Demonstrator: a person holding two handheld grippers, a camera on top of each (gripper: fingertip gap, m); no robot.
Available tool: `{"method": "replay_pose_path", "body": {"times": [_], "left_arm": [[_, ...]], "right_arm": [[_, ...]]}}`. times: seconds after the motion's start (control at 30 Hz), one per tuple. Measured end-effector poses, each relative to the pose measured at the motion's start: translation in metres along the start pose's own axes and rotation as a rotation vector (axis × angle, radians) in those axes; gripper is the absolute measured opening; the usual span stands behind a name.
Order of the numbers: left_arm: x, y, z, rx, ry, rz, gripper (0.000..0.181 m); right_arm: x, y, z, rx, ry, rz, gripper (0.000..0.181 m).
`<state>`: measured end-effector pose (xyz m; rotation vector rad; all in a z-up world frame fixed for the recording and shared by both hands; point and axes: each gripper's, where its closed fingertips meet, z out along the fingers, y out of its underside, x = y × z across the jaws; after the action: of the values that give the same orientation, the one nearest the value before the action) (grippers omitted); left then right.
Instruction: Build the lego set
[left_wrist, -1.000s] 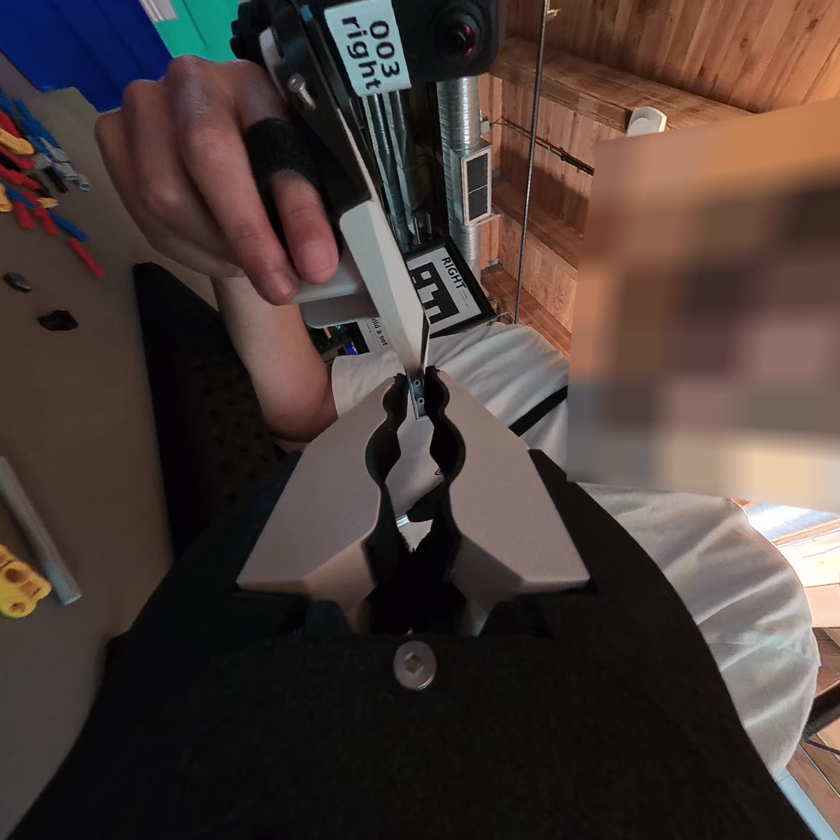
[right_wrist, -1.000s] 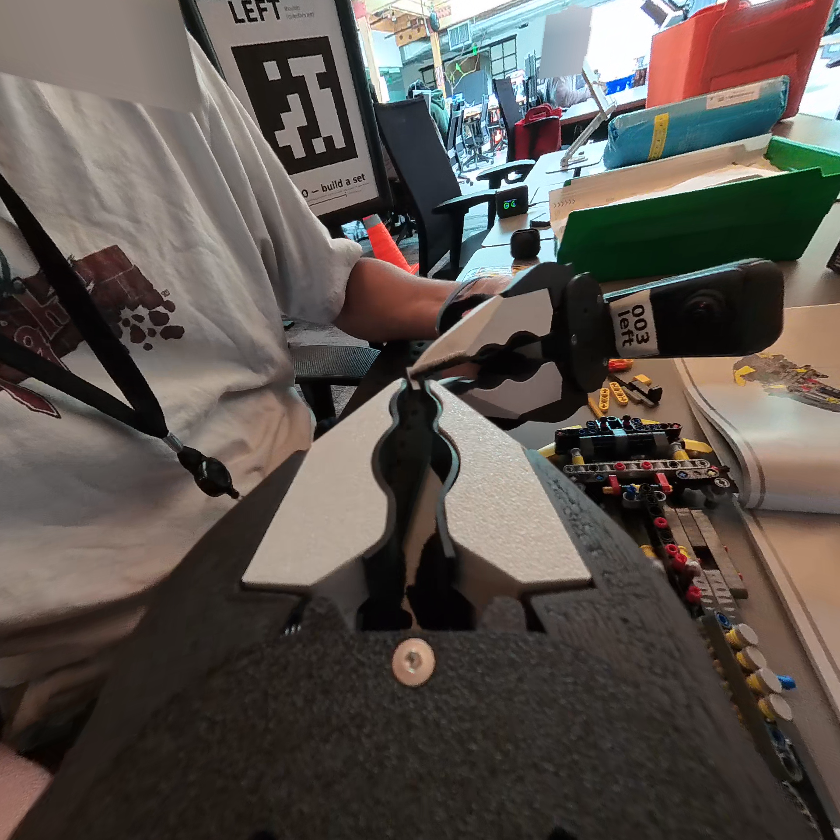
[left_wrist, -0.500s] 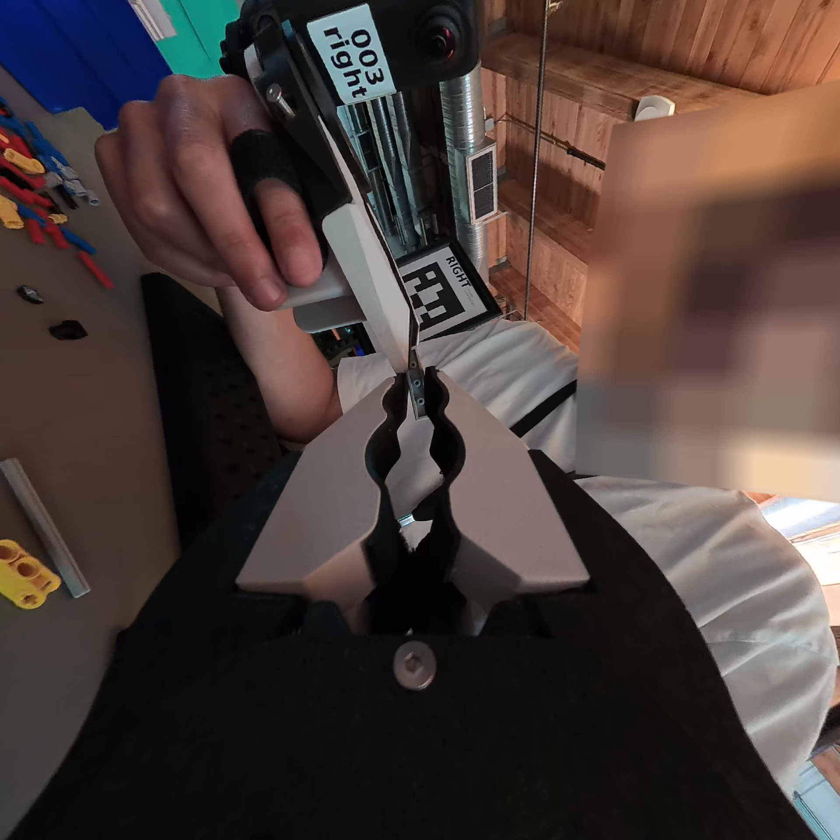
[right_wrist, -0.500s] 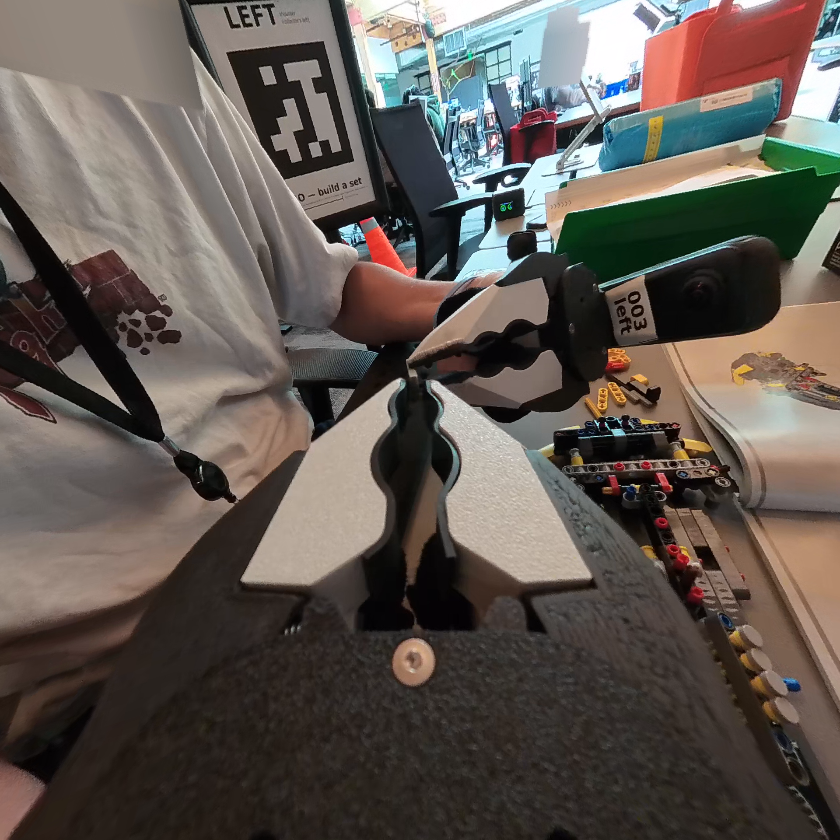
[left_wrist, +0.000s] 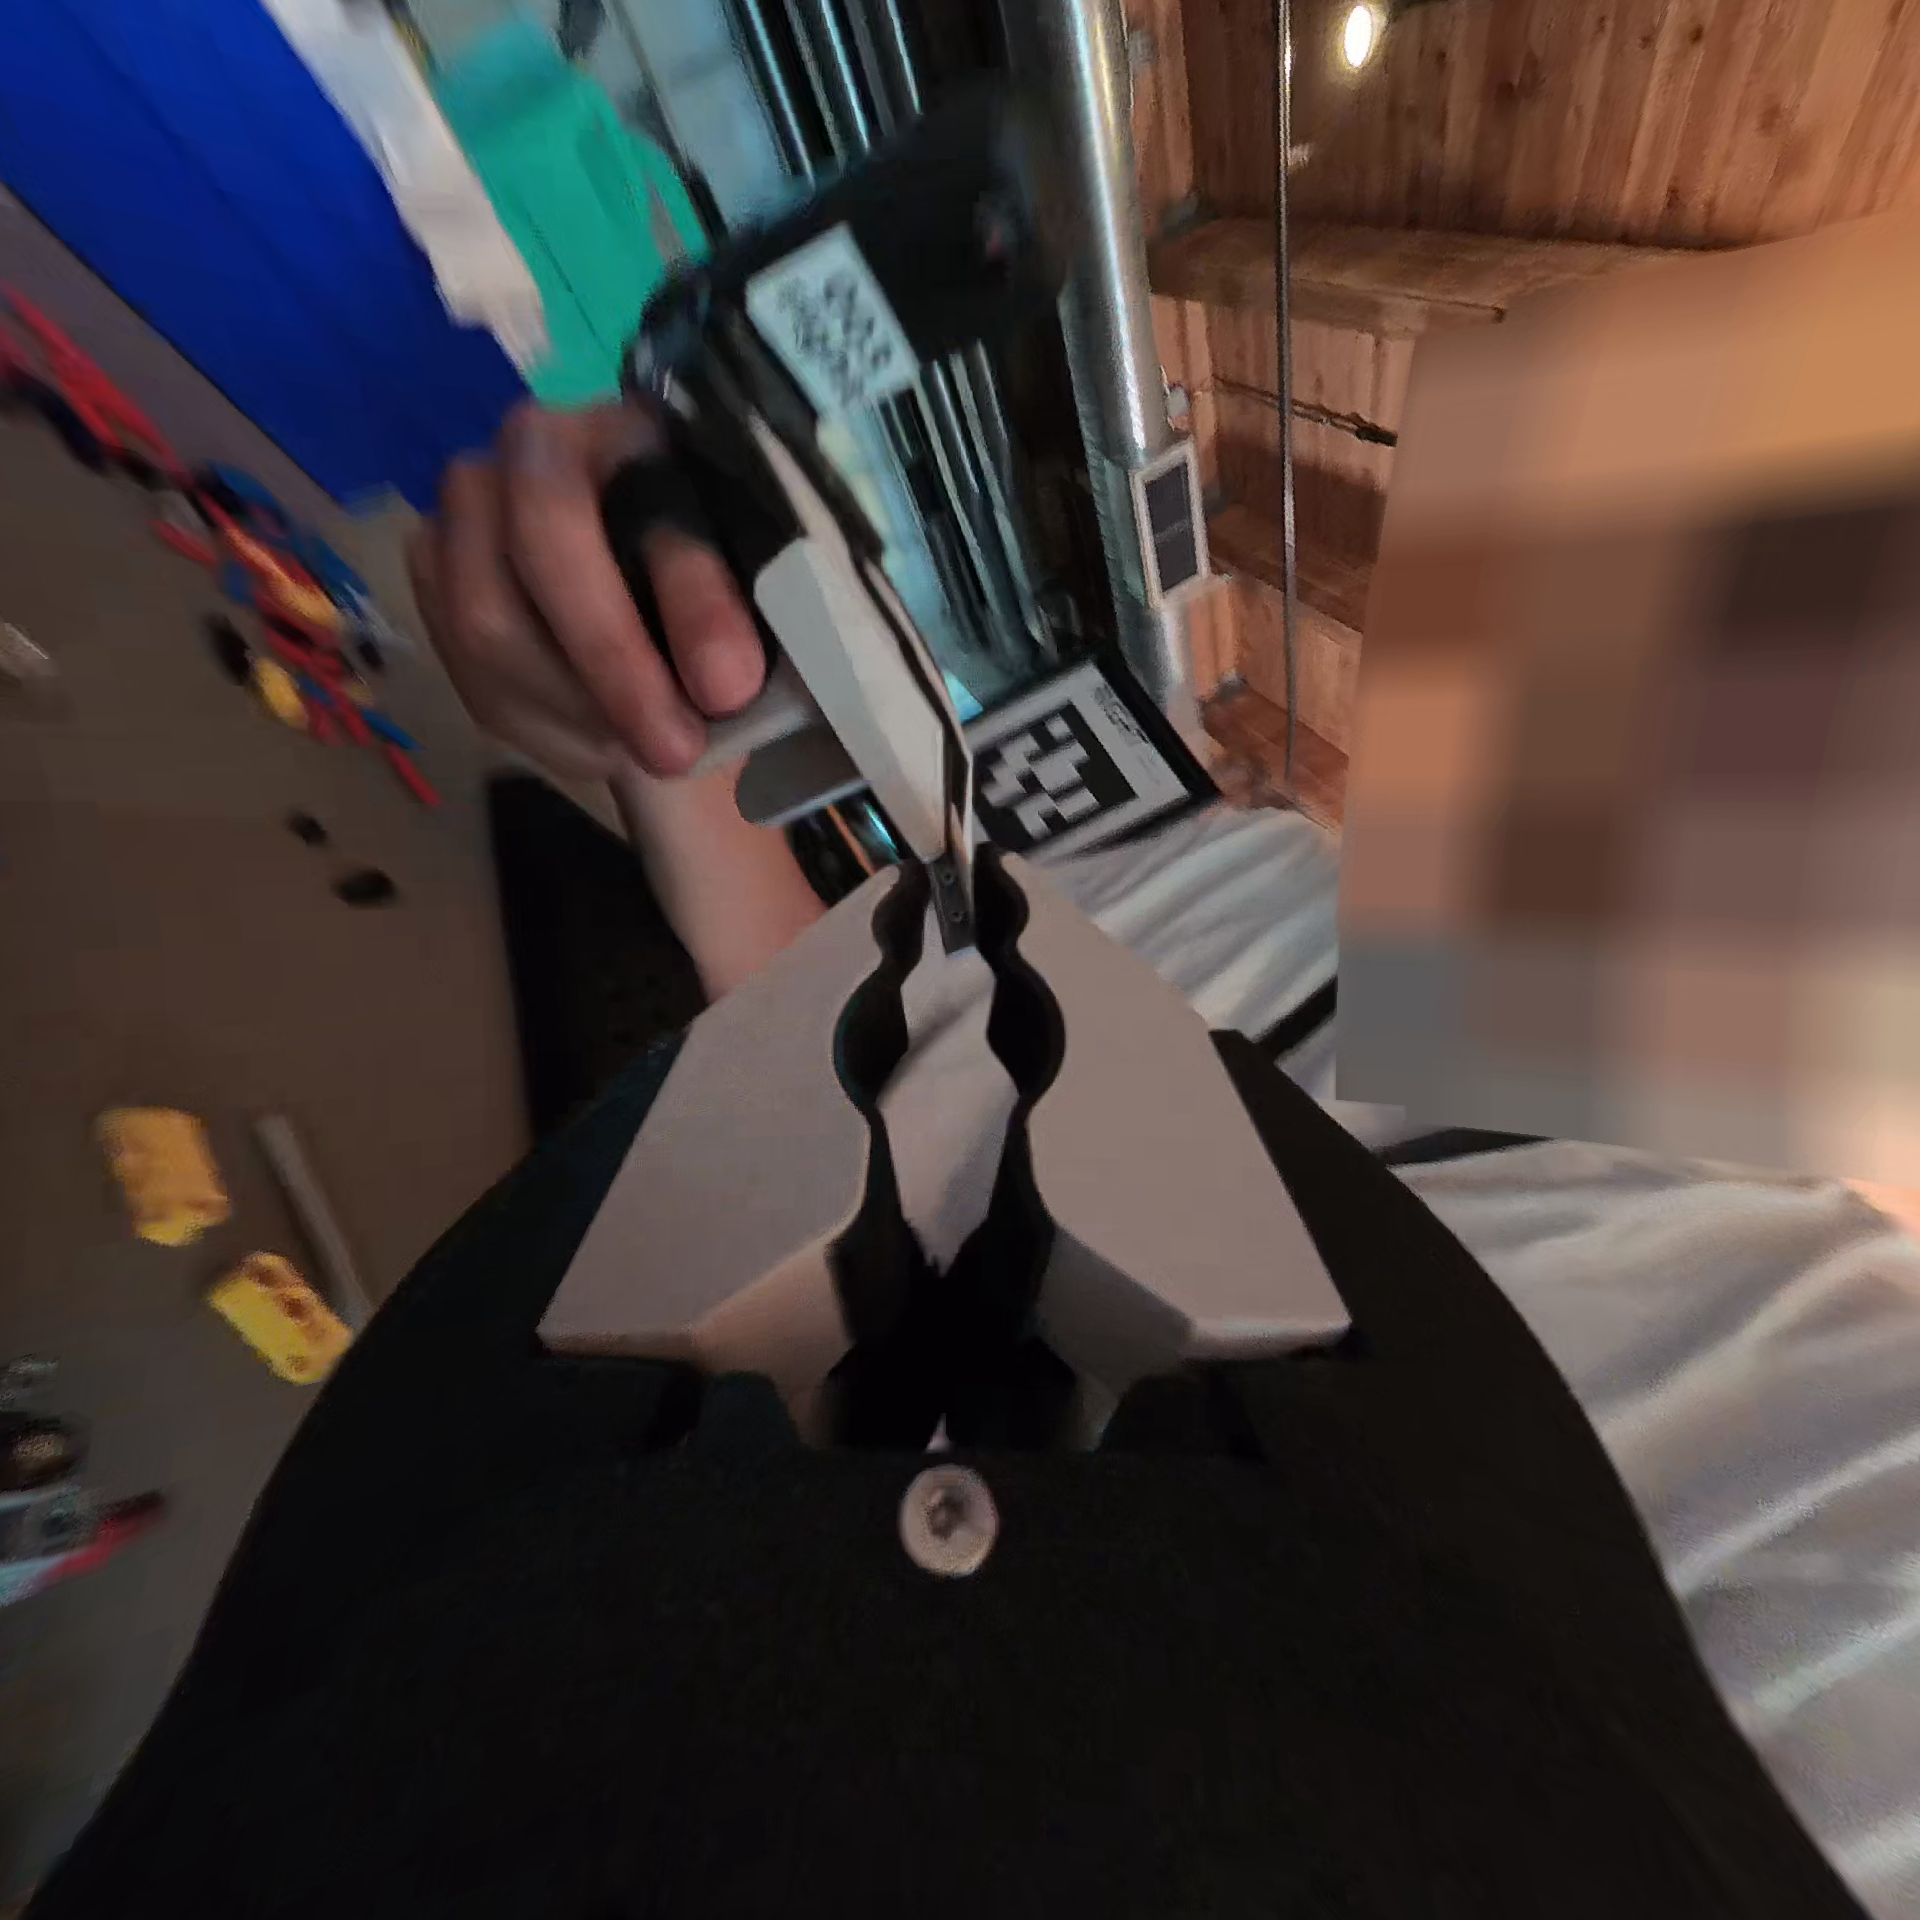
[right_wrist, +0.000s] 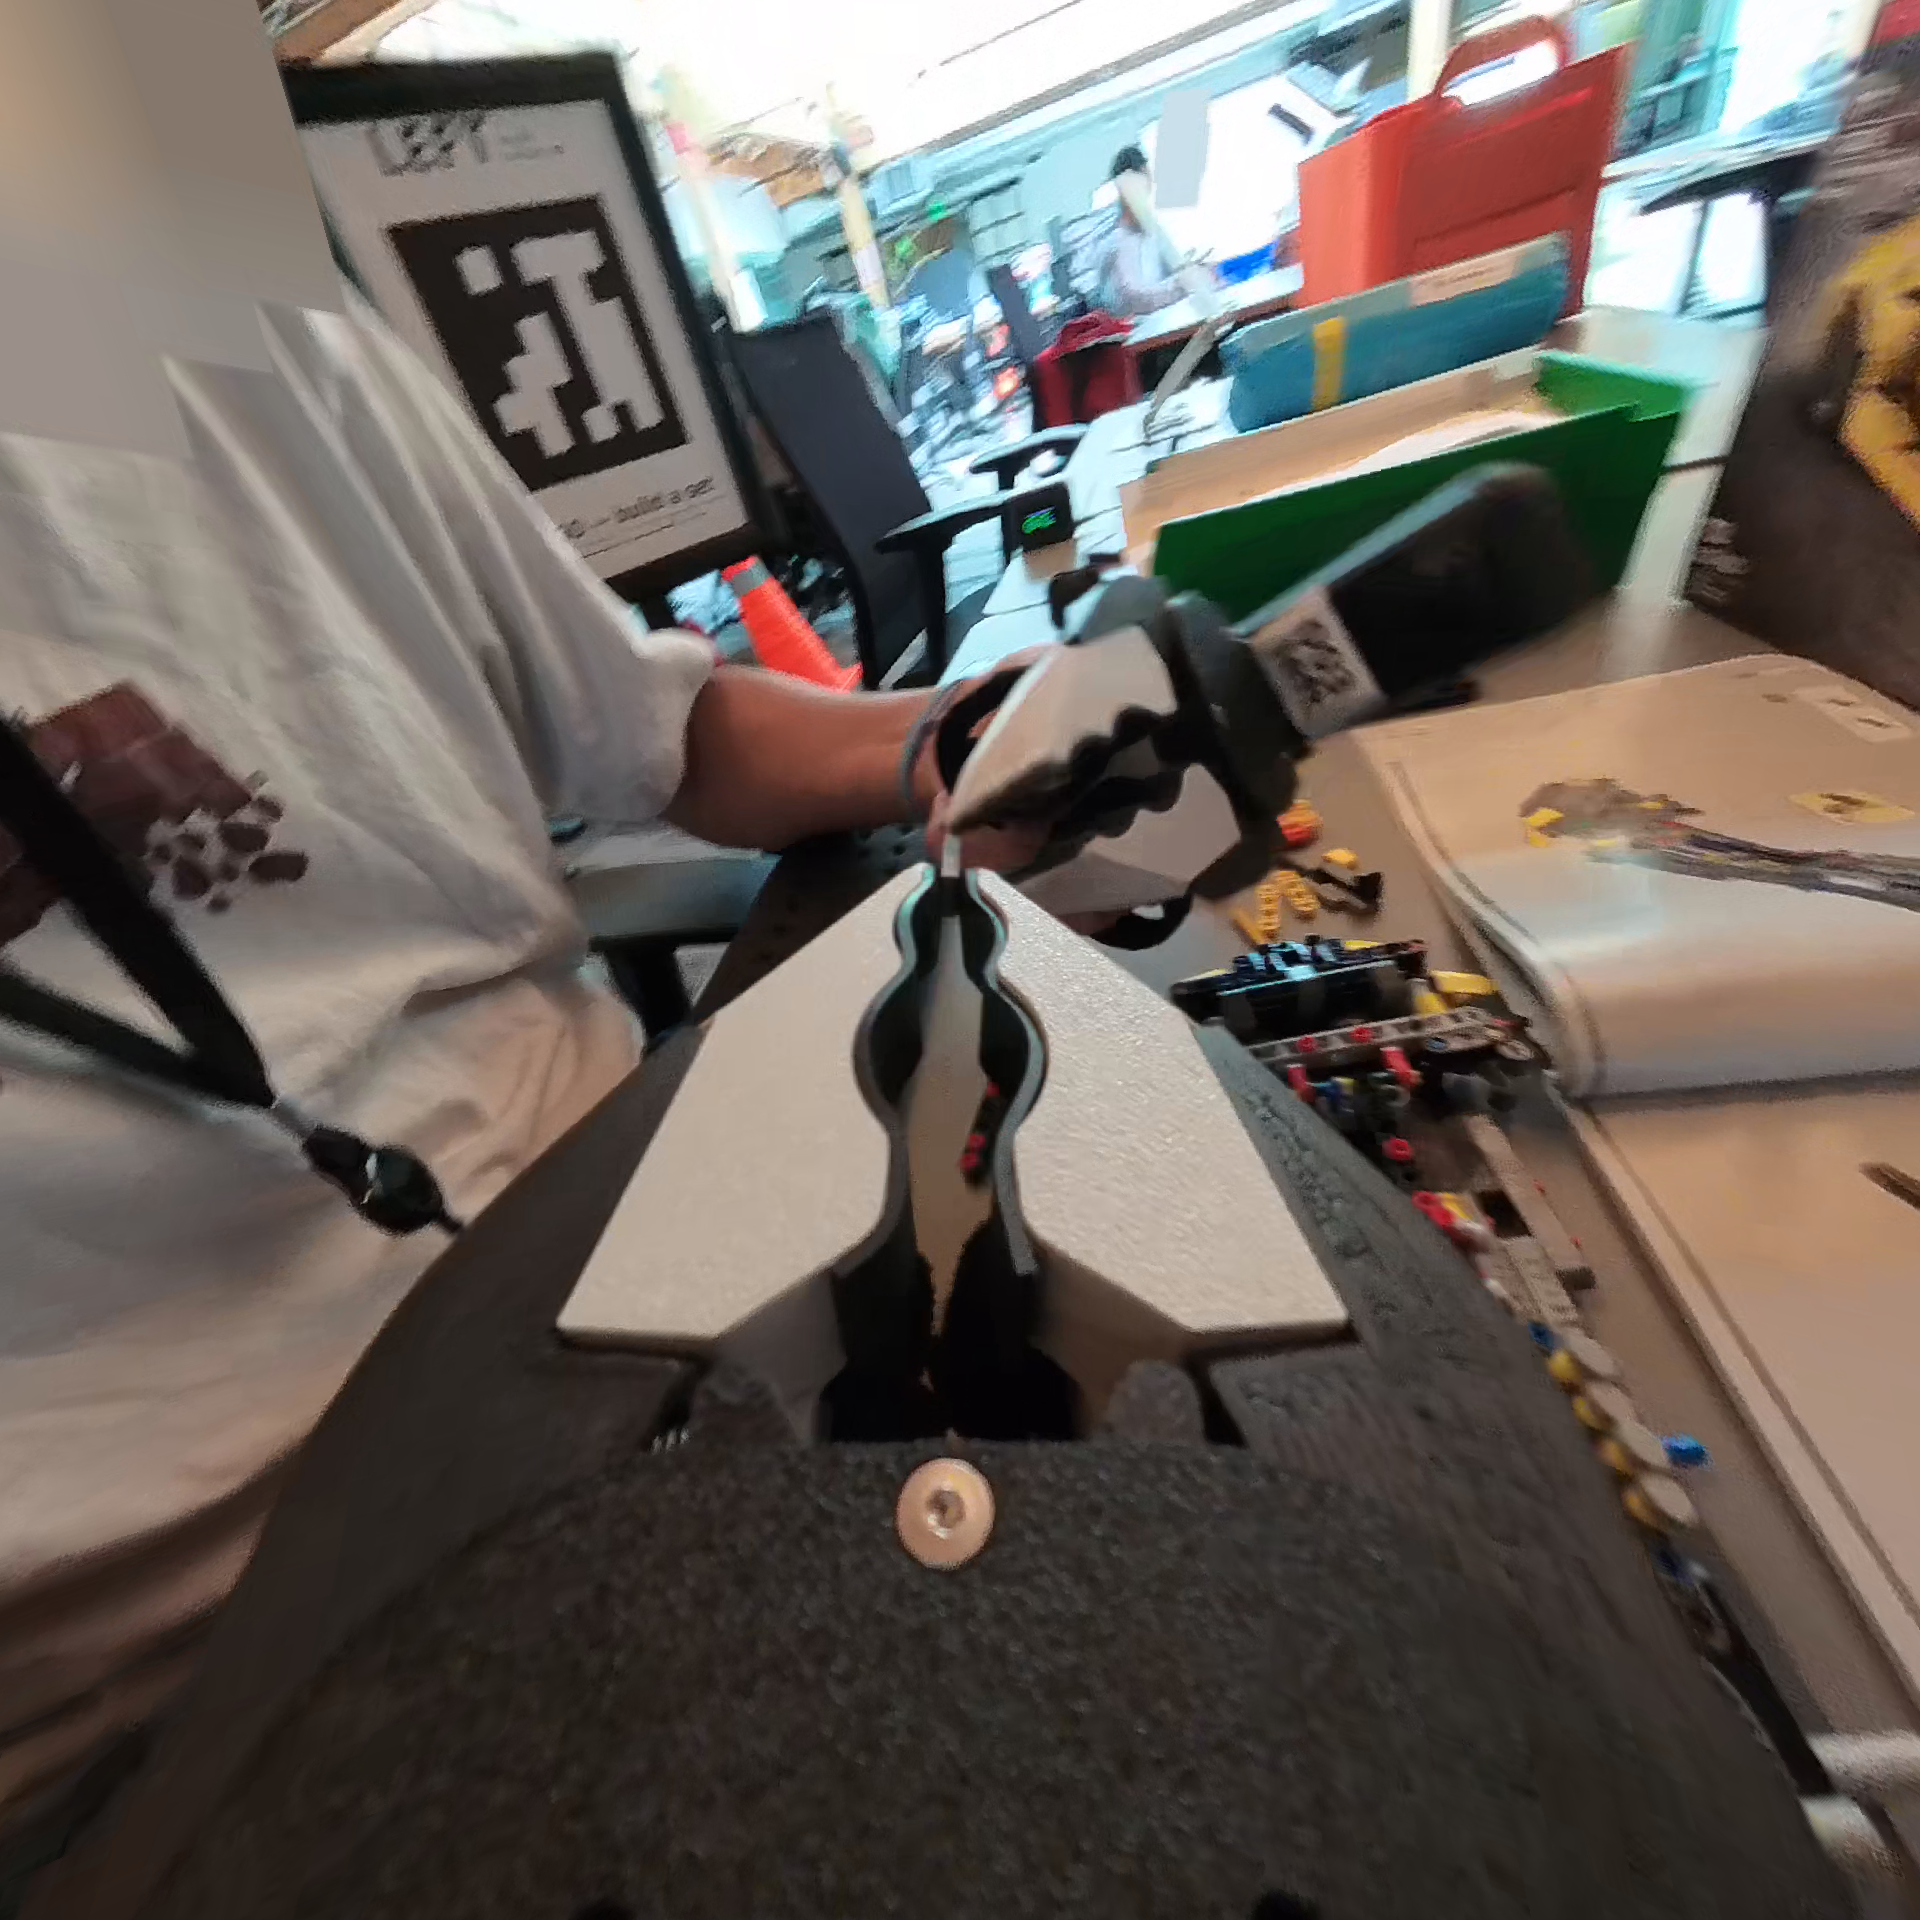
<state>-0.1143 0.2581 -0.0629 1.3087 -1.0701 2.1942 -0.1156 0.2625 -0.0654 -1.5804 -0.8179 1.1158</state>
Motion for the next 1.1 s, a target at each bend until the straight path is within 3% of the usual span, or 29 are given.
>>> {"method": "replay_pose_path", "body": {"times": [0.1, 0.3, 0.6, 0.87, 1.1], "left_arm": [[-0.009, -0.034, -0.023, 0.159, -0.2, 0.235, 0.035], [-0.008, -0.058, -0.038, 0.265, -0.59, 0.706, 0.033], [-0.019, -0.056, -0.024, 0.279, -0.556, 0.607, 0.015], [-0.015, -0.059, -0.029, 0.311, -0.539, 0.601, 0.009], [-0.018, -0.055, -0.032, 0.26, -0.598, 0.661, 0.007]], "right_arm": [[0.026, -0.011, -0.01, 0.078, 0.09, 0.152, 0.002], [0.066, -0.02, -0.018, 0.265, 0.184, 0.453, 0.001], [0.063, -0.021, -0.001, 0.3, 0.145, 0.505, 0.002], [0.063, -0.021, 0.0, 0.307, 0.127, 0.538, 0.003], [0.064, -0.017, 0.002, 0.296, 0.119, 0.572, 0.002]]}}
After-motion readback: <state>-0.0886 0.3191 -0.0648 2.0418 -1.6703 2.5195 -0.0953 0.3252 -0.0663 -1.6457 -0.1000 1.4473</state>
